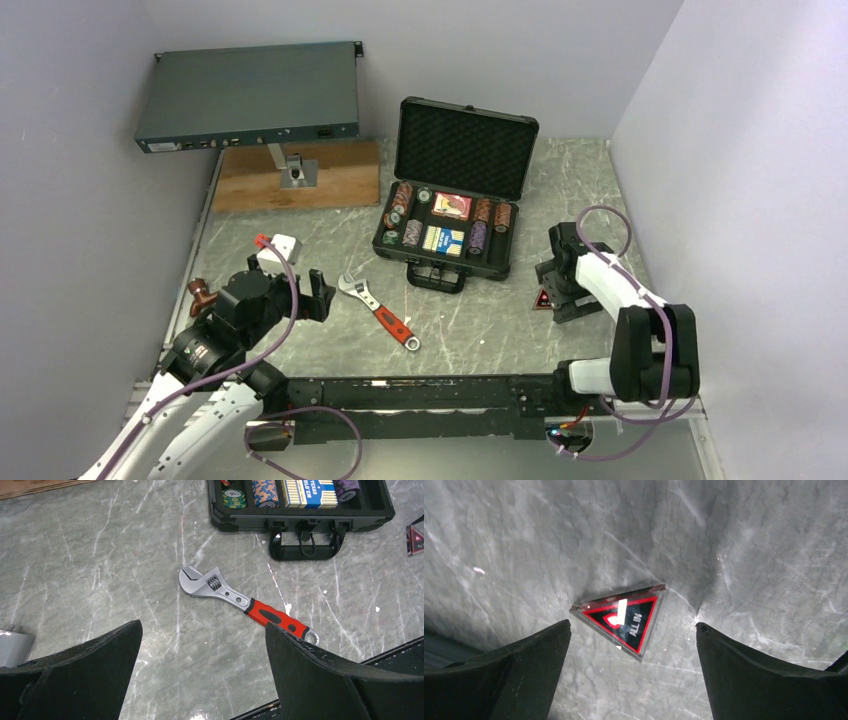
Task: Pack up texas hold em set
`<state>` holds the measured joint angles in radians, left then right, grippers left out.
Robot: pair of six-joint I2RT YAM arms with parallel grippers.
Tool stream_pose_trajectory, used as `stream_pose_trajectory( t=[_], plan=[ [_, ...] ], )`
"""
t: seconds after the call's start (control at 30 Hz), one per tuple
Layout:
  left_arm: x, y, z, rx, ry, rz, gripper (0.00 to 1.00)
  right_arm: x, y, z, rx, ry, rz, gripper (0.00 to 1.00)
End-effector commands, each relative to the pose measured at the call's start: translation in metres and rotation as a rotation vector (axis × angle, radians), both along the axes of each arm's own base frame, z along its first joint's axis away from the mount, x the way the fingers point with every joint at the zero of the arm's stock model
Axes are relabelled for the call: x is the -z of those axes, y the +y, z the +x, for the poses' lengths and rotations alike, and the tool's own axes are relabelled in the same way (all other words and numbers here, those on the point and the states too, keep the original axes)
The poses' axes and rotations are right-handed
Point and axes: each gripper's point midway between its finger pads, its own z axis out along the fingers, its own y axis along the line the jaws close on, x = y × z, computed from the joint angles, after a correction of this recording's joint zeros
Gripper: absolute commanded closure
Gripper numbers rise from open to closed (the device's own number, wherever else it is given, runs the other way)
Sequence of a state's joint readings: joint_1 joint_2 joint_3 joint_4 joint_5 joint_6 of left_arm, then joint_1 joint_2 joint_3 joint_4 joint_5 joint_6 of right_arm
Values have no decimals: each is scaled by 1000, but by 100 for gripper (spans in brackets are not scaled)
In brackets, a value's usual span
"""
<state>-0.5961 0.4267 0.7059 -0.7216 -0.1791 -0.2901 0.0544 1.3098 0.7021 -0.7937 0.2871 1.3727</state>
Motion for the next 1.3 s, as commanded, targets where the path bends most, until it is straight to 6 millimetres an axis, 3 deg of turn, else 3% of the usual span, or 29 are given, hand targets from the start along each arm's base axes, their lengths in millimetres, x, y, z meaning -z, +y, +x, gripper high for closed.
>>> stream_pose_trajectory(
  t=[0.0,0.3,0.57,0.87,1.03,1.27],
  plan=[
    [-6,-3,1,18,-31,-15,0,-4,-14,19,84,-40,-31,3],
    [-6,-1,1,8,-32,-13,0,4,-13,30,59,-8,-28,4],
    [-7,1,2,-5,-38,-14,0,5,-12,25,37,35,-23,10],
    [-8,3,1,-13,-44,-16,0,10,-6,24,29,50,2,25],
    [-8,3,1,-16,-45,-17,0,9,-5,28,8,26,2,40],
    [-9,3,1,-17,-48,-19,0,2,-4,31,-35,5,2,49]
  ],
)
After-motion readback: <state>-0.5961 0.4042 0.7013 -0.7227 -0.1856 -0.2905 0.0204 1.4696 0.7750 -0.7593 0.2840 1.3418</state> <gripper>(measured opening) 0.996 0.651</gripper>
